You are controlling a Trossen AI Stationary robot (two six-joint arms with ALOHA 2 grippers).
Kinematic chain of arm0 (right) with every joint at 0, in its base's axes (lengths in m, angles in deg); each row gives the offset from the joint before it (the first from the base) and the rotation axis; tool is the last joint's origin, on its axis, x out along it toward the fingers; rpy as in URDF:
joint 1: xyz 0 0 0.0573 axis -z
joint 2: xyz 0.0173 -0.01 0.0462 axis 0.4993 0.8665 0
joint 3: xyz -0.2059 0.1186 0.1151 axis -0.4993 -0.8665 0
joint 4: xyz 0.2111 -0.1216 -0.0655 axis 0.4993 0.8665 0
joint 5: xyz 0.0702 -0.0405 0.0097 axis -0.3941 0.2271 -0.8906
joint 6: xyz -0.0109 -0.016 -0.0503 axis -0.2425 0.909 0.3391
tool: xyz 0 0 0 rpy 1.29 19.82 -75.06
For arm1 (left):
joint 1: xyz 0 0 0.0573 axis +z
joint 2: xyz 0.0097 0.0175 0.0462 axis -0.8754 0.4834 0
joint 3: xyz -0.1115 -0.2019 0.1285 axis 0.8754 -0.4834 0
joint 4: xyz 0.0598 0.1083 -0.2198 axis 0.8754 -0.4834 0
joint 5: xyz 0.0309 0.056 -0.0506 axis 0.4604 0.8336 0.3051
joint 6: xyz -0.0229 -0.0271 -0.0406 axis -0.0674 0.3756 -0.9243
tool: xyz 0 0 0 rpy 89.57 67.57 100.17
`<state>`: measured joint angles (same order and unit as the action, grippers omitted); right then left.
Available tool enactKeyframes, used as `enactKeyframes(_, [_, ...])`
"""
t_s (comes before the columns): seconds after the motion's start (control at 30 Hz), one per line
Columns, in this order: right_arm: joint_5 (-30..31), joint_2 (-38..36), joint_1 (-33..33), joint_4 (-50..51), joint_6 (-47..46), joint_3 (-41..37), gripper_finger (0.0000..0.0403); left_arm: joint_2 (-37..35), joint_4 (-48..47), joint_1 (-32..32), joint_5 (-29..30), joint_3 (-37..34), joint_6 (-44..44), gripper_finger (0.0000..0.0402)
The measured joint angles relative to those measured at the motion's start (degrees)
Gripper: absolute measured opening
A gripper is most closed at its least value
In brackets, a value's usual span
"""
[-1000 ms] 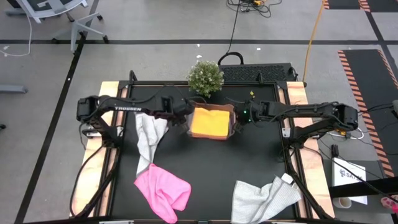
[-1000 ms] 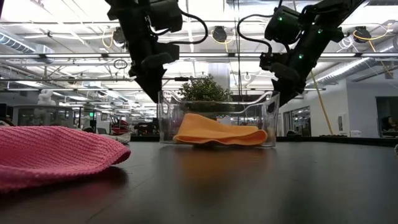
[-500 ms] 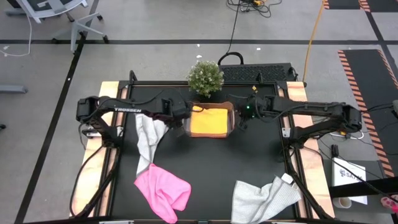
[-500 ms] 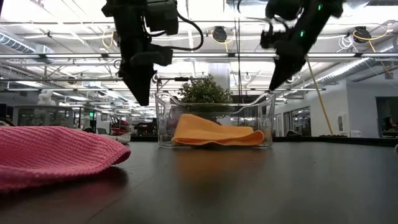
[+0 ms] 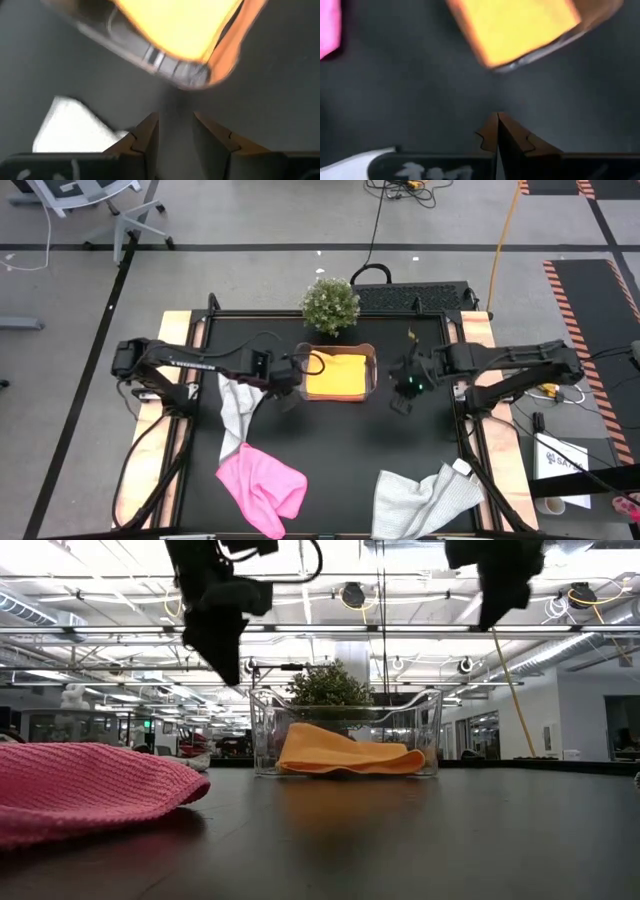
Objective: Fold microfiber towels
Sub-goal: Fold the bottom gray microfiber towel on the table
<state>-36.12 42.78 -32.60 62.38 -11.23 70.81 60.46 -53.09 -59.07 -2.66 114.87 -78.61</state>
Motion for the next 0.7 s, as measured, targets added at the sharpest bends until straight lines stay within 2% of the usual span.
enactKeyframes(0.3, [-0.8,4.5,-16.4,4.7,-20.5,-0.5,0.0000,-2.5,6.2,-1.2,2.3,0.0,3.3,0.0120])
enactKeyframes(0.53, [-9.0,9.0,-23.4,6.5,-26.9,-0.8,0.0003,-2.5,7.7,-1.2,2.4,0.0,6.8,0.0120])
enactKeyframes(0.7, [-14.8,11.0,-26.3,6.0,-30.0,-3.7,0.0032,-2.4,7.9,-1.2,2.4,0.0,8.3,0.0120])
